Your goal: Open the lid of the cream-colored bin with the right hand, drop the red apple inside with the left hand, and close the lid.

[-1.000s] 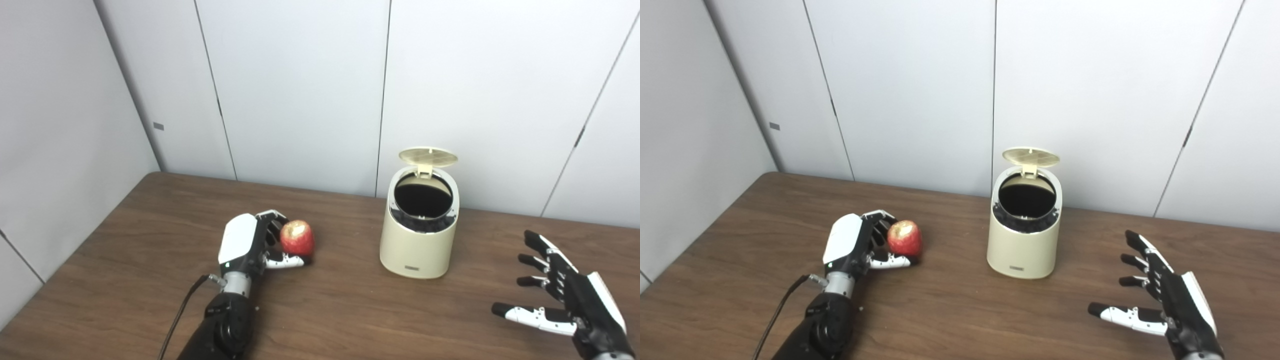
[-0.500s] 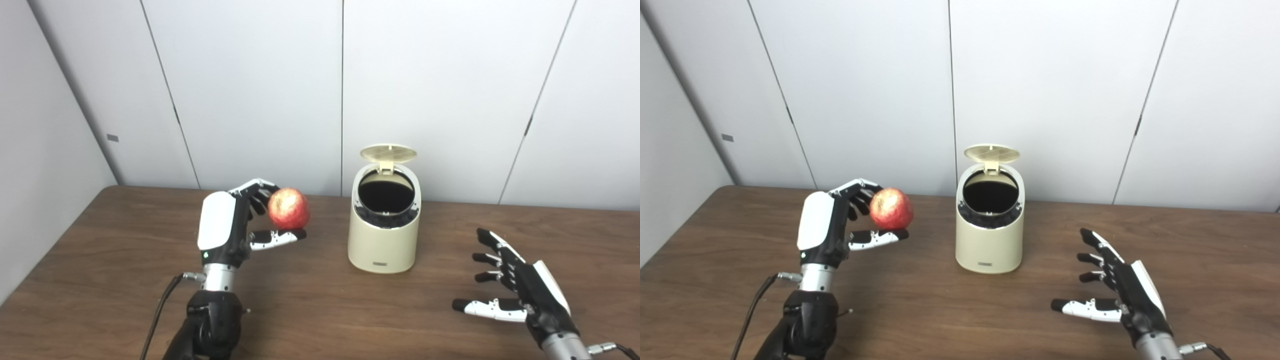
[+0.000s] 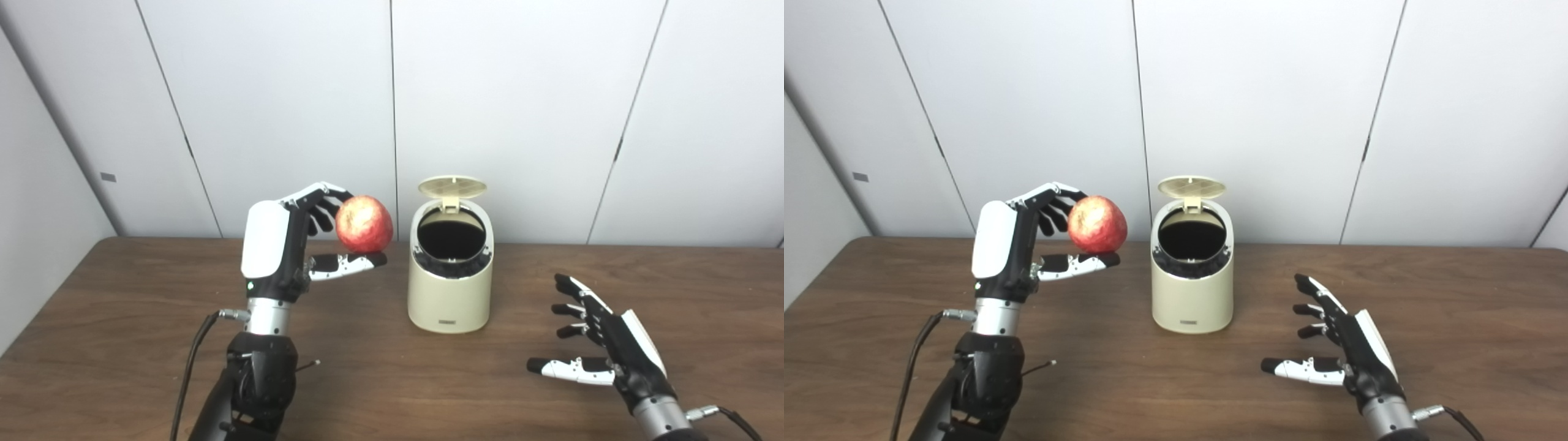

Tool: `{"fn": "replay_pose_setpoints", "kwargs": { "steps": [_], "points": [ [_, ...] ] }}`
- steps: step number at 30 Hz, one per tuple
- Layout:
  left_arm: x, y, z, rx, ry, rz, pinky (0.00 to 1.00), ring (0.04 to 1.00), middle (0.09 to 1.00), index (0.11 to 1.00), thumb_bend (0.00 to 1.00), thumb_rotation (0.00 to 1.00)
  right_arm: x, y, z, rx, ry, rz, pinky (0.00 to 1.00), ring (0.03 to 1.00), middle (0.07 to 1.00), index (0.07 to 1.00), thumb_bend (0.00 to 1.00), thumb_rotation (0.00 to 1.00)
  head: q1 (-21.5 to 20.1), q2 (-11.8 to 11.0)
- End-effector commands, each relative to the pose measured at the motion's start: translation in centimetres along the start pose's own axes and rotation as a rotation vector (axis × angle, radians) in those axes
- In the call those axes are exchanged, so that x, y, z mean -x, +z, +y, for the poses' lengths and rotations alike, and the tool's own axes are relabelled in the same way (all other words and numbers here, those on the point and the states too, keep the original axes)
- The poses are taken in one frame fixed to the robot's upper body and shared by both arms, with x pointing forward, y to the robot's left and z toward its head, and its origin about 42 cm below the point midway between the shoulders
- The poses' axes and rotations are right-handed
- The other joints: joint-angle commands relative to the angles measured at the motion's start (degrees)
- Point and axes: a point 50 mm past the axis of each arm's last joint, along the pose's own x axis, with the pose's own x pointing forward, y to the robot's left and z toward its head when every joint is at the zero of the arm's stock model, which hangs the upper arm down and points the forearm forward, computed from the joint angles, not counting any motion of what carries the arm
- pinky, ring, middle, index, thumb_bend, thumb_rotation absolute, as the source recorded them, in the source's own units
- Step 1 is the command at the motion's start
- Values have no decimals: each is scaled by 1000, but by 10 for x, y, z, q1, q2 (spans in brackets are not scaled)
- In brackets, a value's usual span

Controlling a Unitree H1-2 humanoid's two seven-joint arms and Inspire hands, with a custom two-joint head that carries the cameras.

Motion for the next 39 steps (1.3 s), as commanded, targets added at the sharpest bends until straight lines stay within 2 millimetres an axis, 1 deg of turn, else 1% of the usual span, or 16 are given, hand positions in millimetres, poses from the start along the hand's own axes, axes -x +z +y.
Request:
{"fn": "replay_pose_setpoints", "kwargs": {
  "steps": [1, 5, 11, 13, 16, 19, 21, 29, 33, 39],
  "points": [
    [-24, 18, 6, 11, 51, -94, 285, 378, 473, 487, 527, 0, -10, 17, -6, 5, -30, -86, 623, 788, 902, 882, 775, 151, -2, 0],
    [-29, 22, -3, 16, 36, -98, 283, 373, 472, 488, 527, 0, -10, 19, -6, 3, -32, -89, 611, 781, 909, 886, 778, 166, -4, 0],
    [-35, 27, -18, 46, 17, -112, 249, 358, 460, 494, 527, 0, -11, 21, -6, 11, -33, -87, 620, 797, 916, 886, 779, 161, -8, 0],
    [-38, 29, -25, 59, 13, -108, 234, 354, 462, 493, 527, 0, -11, 21, -7, 15, -34, -89, 614, 797, 916, 889, 782, 182, -9, 0],
    [-39, 32, -33, 80, 5, -98, 222, 350, 461, 493, 527, 0, -10, 22, -6, 15, -35, -89, 608, 789, 914, 890, 782, 188, -9, 1],
    [-41, 34, -38, 95, -5, -84, 229, 360, 465, 492, 527, 0, -10, 22, -6, 17, -34, -92, 593, 778, 908, 886, 781, 190, -10, 2],
    [-41, 34, -43, 108, -11, -80, 239, 367, 468, 491, 527, 0, -10, 23, -5, 15, -35, -92, 605, 787, 910, 887, 782, 195, -12, 2],
    [-44, 34, -67, 125, -32, -51, 272, 386, 472, 488, 527, 0, -10, 25, -3, 25, -35, -98, 582, 760, 900, 883, 782, 185, -14, 4],
    [-47, 36, -77, 123, -36, -45, 269, 383, 466, 489, 527, 0, -9, 28, -2, 30, -37, -95, 598, 770, 903, 881, 775, 165, -16, 6],
    [-49, 34, -87, 108, -61, -35, 260, 373, 445, 498, 527, 0, -7, 31, -1, 28, -39, -98, 582, 770, 902, 882, 780, 181, -22, 8]
  ]
}}
